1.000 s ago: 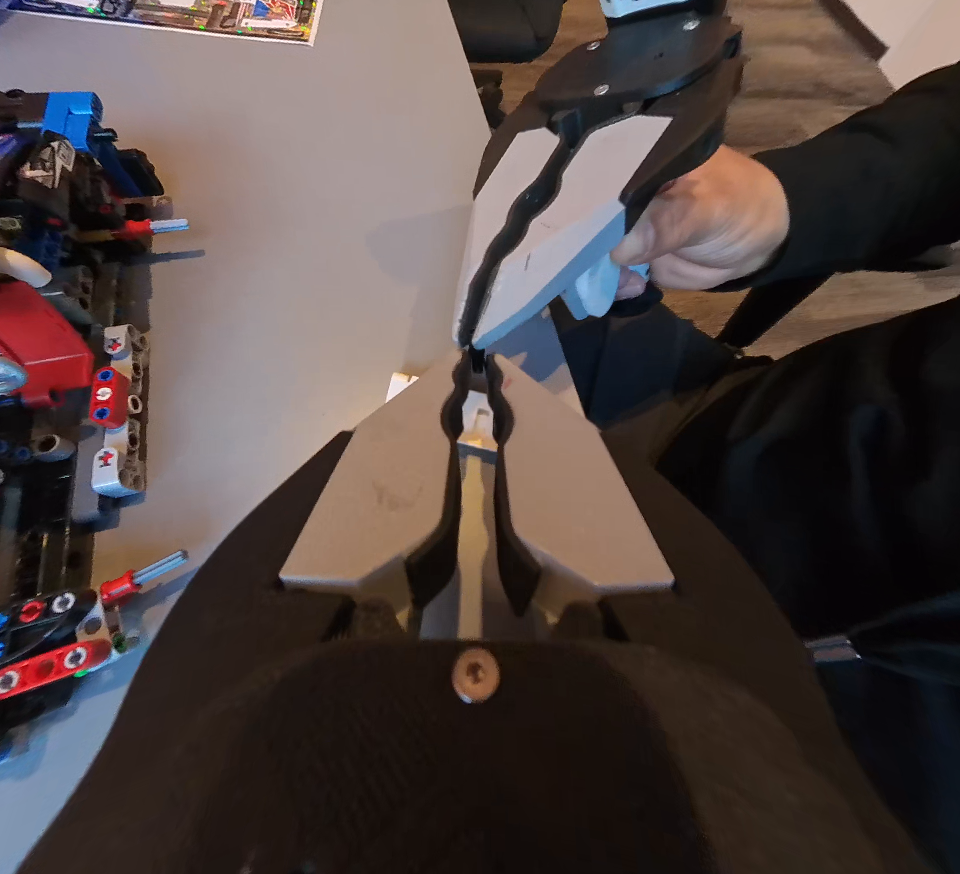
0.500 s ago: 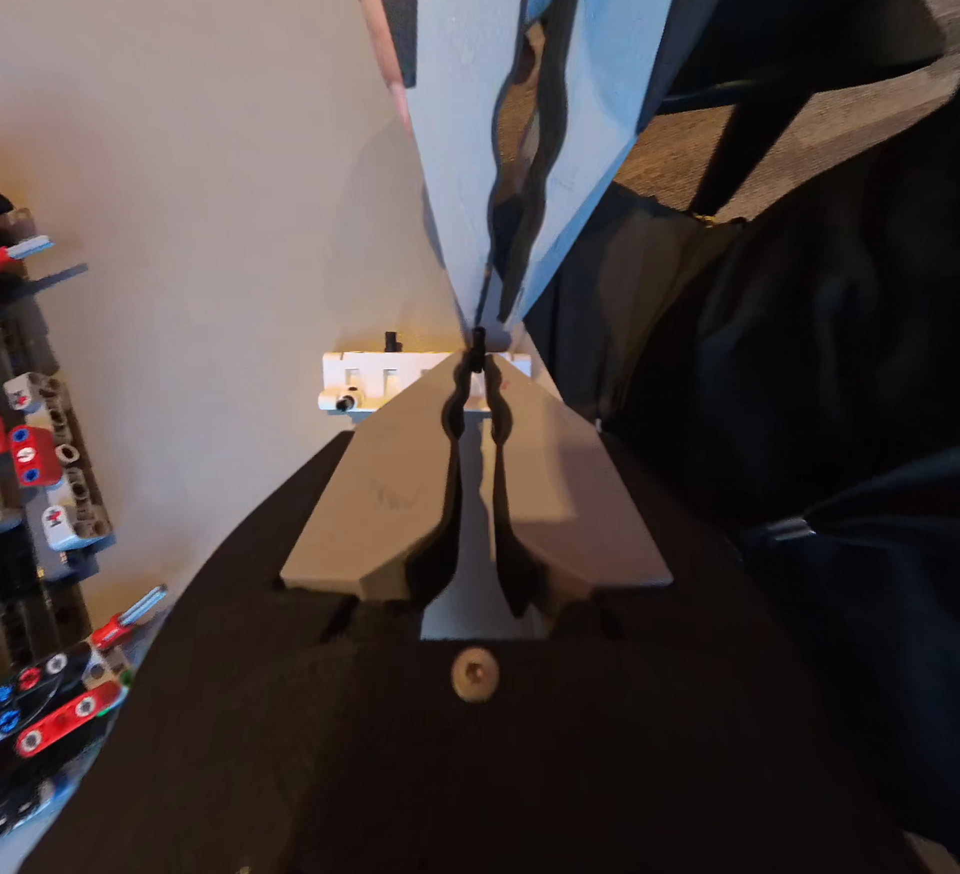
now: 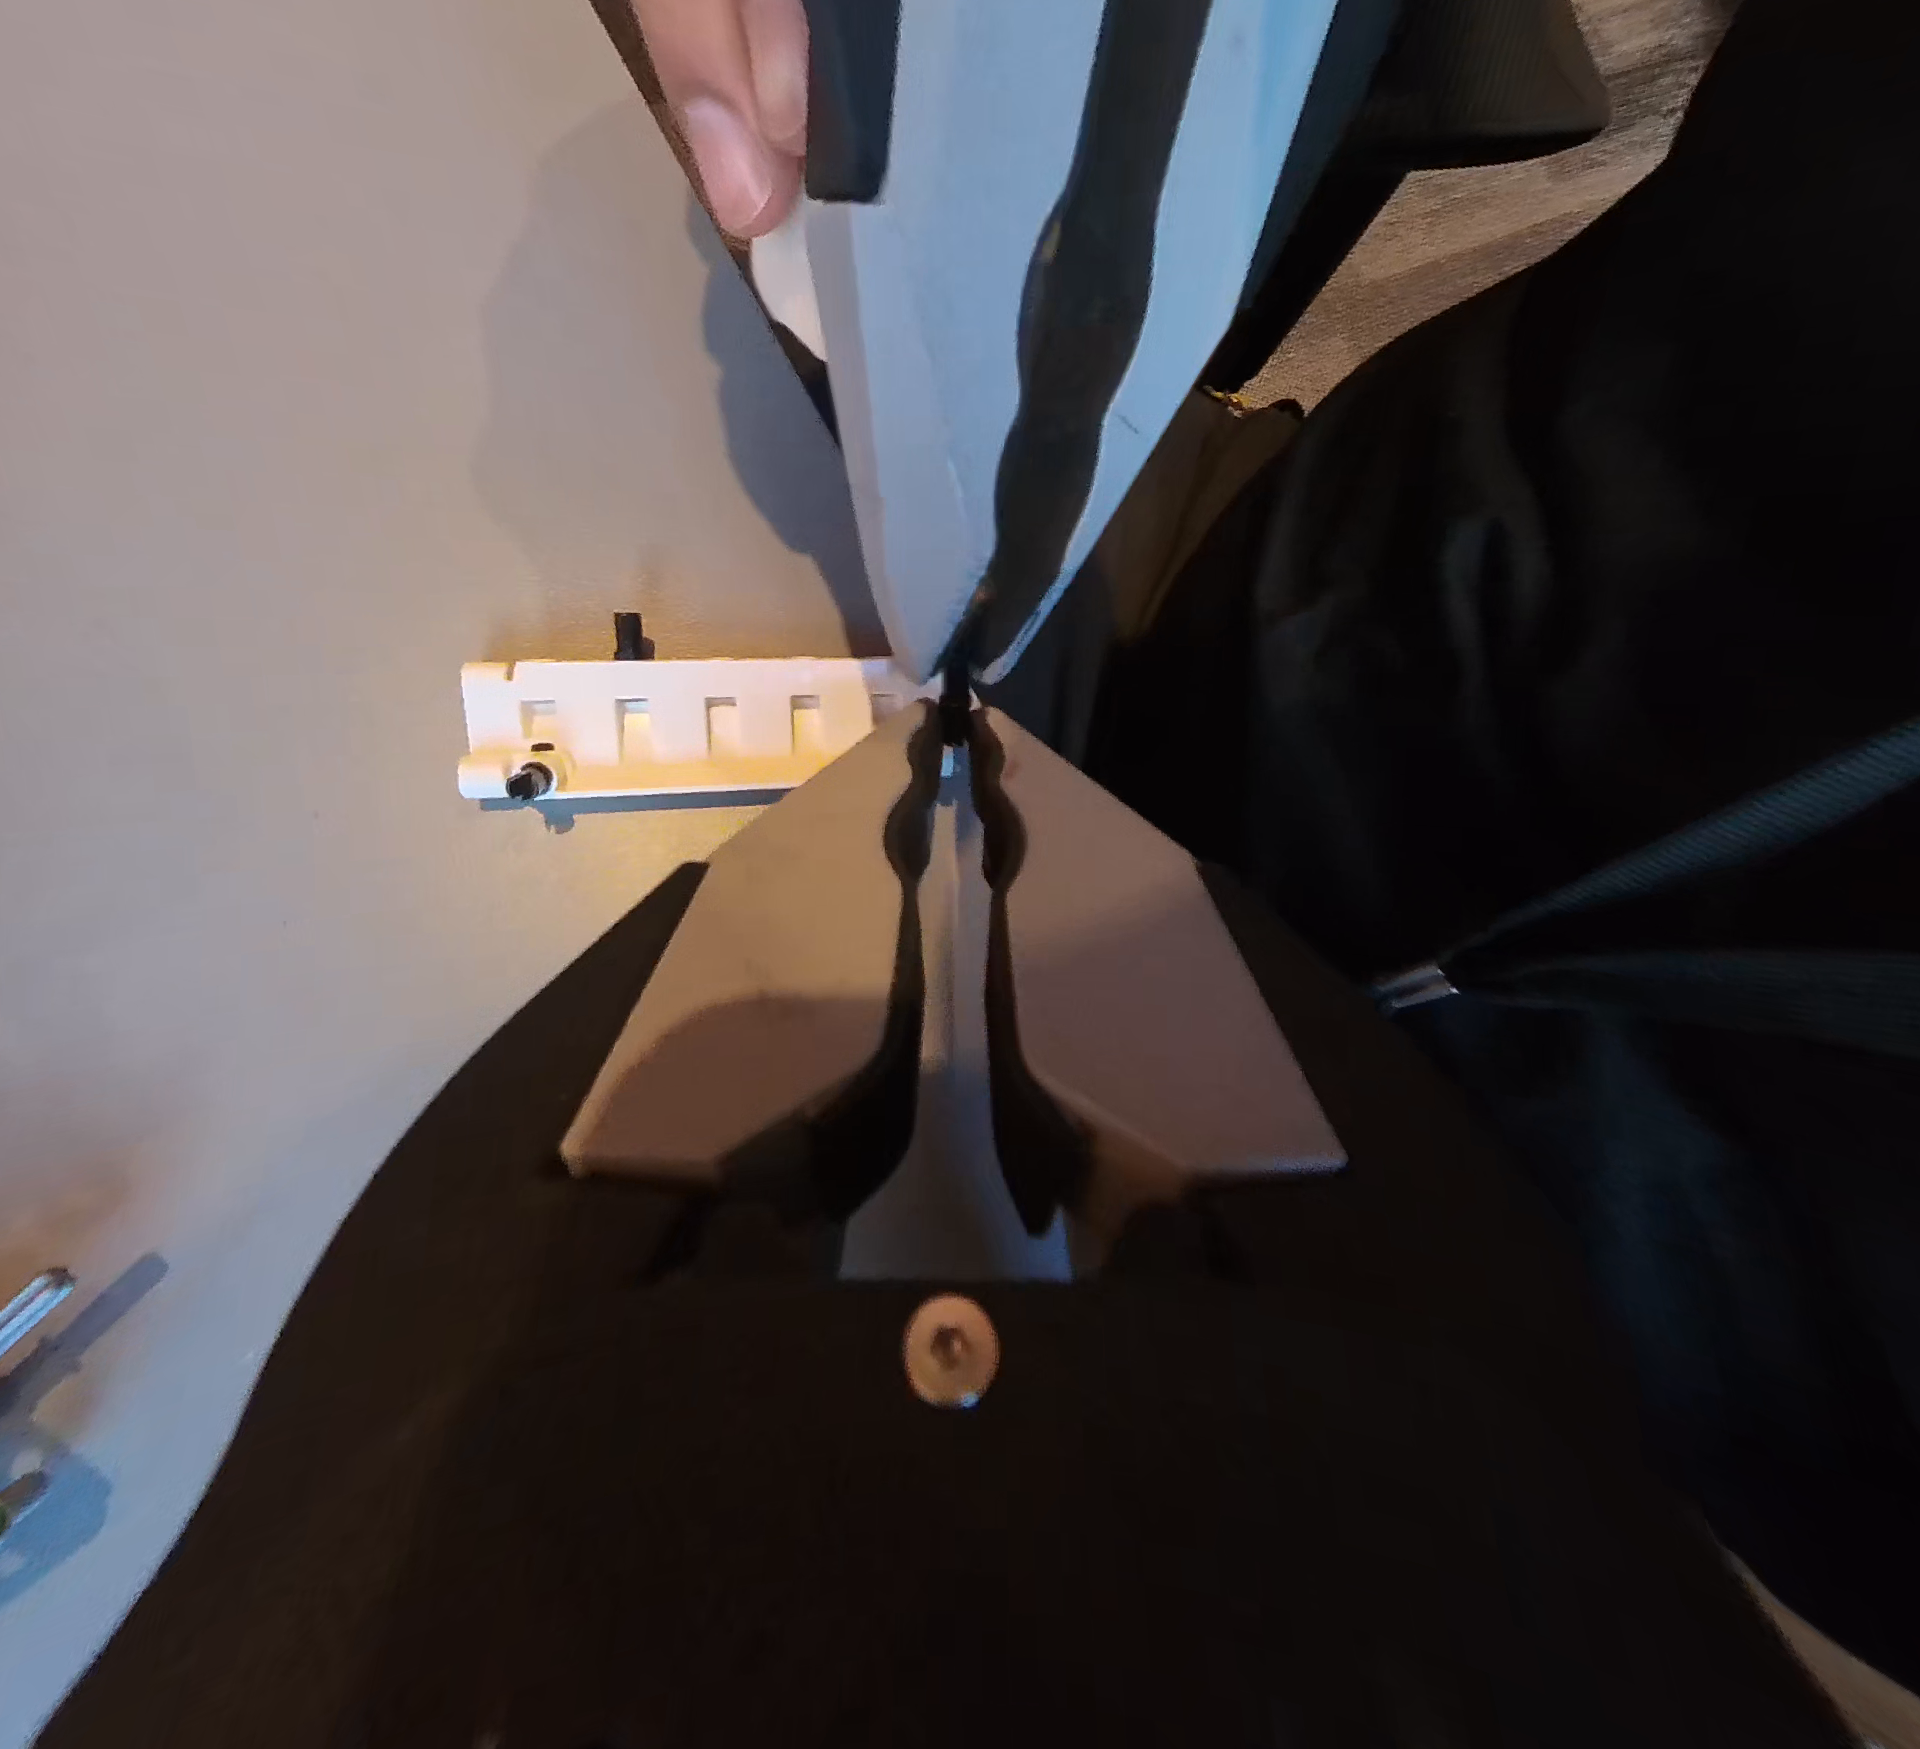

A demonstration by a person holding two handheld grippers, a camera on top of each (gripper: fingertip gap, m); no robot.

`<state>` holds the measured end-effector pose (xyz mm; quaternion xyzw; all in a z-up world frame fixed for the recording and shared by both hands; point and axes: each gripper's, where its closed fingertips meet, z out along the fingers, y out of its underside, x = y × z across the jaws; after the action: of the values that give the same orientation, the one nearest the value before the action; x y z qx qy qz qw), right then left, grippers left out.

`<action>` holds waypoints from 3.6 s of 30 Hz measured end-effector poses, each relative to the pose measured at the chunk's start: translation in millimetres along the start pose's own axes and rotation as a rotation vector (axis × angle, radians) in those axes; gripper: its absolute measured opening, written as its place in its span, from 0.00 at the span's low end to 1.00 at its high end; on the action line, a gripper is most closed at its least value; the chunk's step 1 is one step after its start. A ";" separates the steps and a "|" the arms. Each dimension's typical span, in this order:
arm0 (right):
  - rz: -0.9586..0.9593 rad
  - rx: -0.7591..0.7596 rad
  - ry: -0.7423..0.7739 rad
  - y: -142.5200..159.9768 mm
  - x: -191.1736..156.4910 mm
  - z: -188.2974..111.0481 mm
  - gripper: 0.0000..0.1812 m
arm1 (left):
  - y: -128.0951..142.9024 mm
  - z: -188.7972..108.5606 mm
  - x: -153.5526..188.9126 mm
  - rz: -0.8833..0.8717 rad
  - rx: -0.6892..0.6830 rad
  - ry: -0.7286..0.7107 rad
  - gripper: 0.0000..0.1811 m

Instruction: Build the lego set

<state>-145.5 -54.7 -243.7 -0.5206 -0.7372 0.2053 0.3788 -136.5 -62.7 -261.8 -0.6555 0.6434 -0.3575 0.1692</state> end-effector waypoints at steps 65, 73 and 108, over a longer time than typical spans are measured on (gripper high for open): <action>0.500 0.162 0.077 23.6 20.4 2.8 0.01 | -7.1 -6.2 -36.0 0.262 0.043 -0.468 0.00; 0.485 0.144 0.084 24.8 18.7 4.9 0.01 | -4.7 -4.7 -36.0 0.273 0.032 -0.472 0.00; 0.845 0.363 0.045 15.3 46.3 -10.5 0.01 | -28.7 -26.3 -54.5 0.582 -0.008 -0.881 0.01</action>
<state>-136.0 -7.1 -231.9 -0.7048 -0.4041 0.4564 0.3628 -129.3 -0.5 -237.9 -0.5386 0.6680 0.0163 0.5133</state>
